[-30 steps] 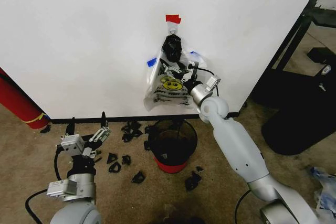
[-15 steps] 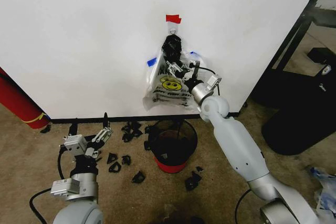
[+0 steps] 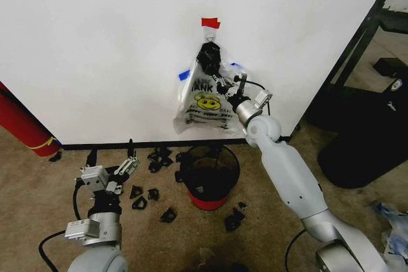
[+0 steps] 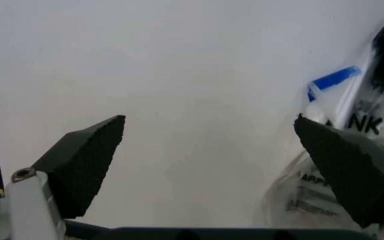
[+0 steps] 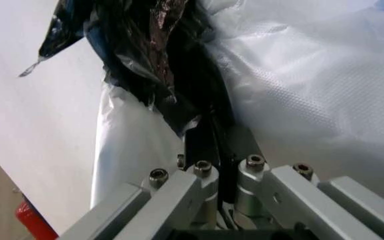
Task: Pick up the garbage bag from the wall and place it over the trash bin.
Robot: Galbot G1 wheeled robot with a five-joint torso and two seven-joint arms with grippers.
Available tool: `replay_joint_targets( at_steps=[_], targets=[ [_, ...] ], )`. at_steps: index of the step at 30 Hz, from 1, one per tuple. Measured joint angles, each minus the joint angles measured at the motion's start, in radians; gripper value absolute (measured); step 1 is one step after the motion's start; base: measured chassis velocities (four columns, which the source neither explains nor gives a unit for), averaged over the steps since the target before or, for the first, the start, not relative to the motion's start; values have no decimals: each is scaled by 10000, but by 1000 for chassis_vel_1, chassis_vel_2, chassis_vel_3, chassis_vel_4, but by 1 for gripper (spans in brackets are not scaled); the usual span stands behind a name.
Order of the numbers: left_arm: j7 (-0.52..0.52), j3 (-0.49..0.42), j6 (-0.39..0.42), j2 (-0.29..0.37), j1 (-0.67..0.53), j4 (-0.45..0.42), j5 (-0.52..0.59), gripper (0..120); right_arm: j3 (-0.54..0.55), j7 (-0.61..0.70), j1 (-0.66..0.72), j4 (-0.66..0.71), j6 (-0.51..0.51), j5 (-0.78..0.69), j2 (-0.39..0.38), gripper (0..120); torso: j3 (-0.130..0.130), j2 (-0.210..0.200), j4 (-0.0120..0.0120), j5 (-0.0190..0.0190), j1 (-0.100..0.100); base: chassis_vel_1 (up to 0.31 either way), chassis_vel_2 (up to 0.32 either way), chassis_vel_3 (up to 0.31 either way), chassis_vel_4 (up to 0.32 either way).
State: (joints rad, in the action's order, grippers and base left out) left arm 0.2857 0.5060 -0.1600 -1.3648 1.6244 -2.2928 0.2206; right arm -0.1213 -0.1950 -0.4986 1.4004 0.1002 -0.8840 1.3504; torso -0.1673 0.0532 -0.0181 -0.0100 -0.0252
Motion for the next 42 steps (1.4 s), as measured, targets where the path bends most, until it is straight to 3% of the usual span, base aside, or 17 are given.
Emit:
replay_joint_targets(
  at_steps=[9, 16, 42],
  targets=[
    [3, -96, 1, -60, 22, -8, -8, 100, -138, 191, -412, 773, 10, -223, -168, 0, 0, 2, 1, 0, 0, 0, 0, 0, 0],
    [19, -93, 30, 81, -88, 23, 22, 100, -249, 249, -1827, 2716, 61, -169, -684, 0, 1, 2, 0, 0, 1, 0, 0, 0, 0],
    [33, -397, 51, 76, -223, 104, 7, 100, -1989, -101, -6615, 6490, -330, 1504, -1641, 0, 1, 2, 2, 0, 1, 0, 0, 0, 0]
  ],
)
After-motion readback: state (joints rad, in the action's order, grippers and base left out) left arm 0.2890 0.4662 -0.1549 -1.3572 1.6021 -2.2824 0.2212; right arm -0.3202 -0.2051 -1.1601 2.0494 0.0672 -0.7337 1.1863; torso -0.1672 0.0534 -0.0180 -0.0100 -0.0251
